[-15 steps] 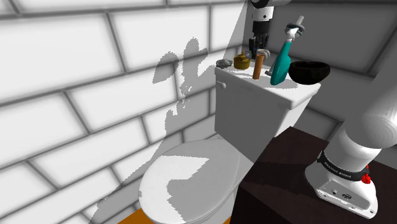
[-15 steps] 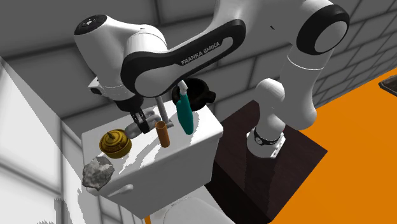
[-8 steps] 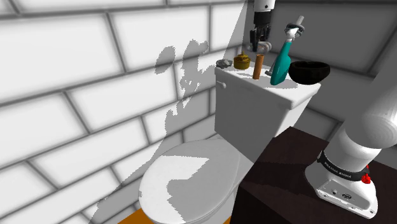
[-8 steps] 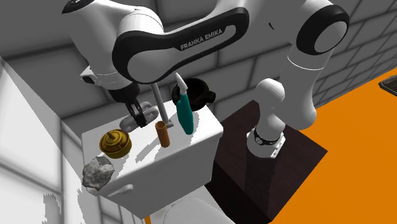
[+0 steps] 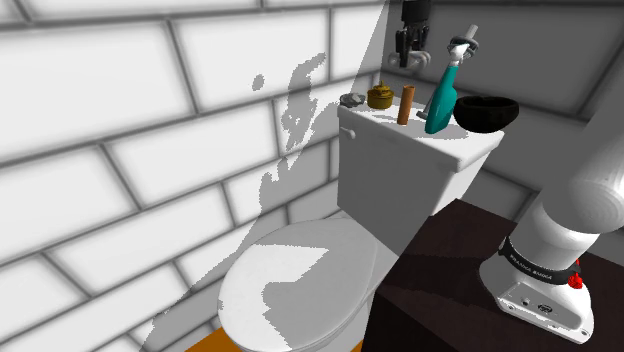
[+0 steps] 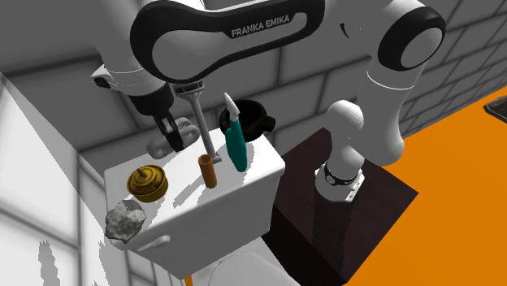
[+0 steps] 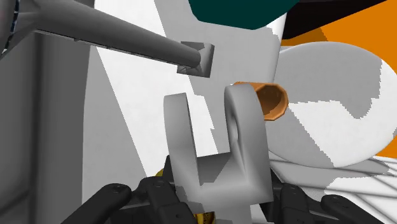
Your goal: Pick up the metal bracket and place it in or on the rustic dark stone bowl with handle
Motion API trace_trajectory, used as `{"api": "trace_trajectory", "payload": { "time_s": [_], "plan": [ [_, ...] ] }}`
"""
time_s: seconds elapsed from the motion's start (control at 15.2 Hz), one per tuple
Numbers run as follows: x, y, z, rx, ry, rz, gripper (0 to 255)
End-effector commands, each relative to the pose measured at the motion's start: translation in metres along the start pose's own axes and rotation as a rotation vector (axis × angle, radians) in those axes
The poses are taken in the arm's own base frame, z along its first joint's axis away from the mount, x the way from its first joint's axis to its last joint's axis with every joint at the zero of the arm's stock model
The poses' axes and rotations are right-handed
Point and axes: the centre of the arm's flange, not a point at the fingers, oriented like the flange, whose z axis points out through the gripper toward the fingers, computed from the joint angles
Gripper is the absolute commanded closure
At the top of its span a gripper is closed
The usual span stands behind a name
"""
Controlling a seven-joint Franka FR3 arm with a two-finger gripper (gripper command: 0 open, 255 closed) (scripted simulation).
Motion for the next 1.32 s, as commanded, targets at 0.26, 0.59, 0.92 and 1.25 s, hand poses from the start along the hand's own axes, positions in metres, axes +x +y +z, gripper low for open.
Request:
{"api": "trace_trajectory", "payload": {
  "time_s": [0.26, 0.59, 0.92, 1.25],
  "plan": [
    [-0.039, 0.012, -0.009, 0.000, 0.000, 0.000, 255],
    [-0.102, 0.029, -0.004, 0.000, 0.000, 0.000, 255],
    [-0.166, 0.047, 0.000, 0.000, 0.000, 0.000, 255],
    [-0.229, 0.064, 0.005, 0.000, 0.000, 0.000, 255]
  ]
}}
